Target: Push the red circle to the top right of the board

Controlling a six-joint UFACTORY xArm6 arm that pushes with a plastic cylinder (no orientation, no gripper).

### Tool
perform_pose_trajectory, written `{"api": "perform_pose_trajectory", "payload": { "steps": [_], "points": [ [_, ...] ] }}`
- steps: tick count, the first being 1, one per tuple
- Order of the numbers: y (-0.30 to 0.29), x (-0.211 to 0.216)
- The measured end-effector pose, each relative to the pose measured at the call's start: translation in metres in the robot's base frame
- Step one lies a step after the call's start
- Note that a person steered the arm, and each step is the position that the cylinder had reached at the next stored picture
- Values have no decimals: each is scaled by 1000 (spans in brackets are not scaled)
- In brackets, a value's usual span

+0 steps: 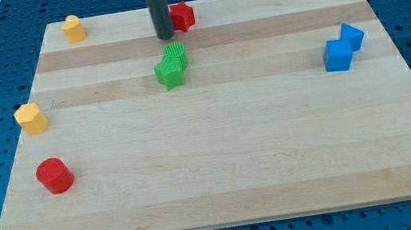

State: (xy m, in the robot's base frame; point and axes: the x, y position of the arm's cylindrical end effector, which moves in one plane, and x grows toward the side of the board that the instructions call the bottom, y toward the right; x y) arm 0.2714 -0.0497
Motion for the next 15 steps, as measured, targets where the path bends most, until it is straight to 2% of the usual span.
{"api": "perform_pose_trajectory", "payload": {
  "steps": [1, 2, 3, 4, 5, 6, 7, 8, 9, 12, 13, 14, 15],
  "points": [
    [80, 2],
    [139, 40],
    [107, 107],
    [50, 189],
    [18, 277],
    [-64, 335],
    [-182, 330],
    [-255, 291],
    [-230, 268],
    [-39, 252],
    [-34, 208],
    [-70, 166],
    [-53, 148]
  ]
}}
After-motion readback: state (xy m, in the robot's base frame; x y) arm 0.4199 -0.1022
